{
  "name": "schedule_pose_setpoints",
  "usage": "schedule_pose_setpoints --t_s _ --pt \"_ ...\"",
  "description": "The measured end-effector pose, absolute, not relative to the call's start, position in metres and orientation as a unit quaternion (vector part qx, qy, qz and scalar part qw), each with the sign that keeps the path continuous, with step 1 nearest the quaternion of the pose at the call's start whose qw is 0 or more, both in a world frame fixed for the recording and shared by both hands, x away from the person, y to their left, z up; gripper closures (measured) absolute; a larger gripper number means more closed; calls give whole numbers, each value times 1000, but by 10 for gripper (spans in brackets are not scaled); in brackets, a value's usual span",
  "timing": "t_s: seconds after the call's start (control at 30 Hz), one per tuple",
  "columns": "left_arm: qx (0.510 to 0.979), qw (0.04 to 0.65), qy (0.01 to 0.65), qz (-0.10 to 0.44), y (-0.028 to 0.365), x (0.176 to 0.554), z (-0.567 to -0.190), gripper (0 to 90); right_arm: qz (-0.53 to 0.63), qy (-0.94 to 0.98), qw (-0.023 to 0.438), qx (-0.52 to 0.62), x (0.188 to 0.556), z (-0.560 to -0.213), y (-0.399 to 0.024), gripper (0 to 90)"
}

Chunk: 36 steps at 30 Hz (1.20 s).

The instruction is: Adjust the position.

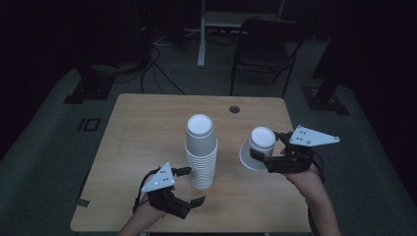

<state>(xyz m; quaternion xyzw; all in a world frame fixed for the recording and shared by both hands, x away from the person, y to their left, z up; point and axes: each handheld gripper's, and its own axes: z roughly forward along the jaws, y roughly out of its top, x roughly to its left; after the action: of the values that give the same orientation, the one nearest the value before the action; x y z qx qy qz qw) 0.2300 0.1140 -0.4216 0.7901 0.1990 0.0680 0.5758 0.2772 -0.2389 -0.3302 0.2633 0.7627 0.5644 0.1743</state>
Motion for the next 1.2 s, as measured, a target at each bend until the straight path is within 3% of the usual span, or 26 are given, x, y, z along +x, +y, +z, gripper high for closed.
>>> schedule_pose_setpoints --t_s 0.57,0.93,1.2 --pt "810 569 139 24 42 236 -423 26 569 762 175 256 269 -325 -242 206" --pt "779 613 133 -10 12 251 -404 28 577 761 172 241 266 -318 -237 205" --pt "762 634 130 -22 -2 257 -393 112 583 758 169 240 263 -318 -239 206"
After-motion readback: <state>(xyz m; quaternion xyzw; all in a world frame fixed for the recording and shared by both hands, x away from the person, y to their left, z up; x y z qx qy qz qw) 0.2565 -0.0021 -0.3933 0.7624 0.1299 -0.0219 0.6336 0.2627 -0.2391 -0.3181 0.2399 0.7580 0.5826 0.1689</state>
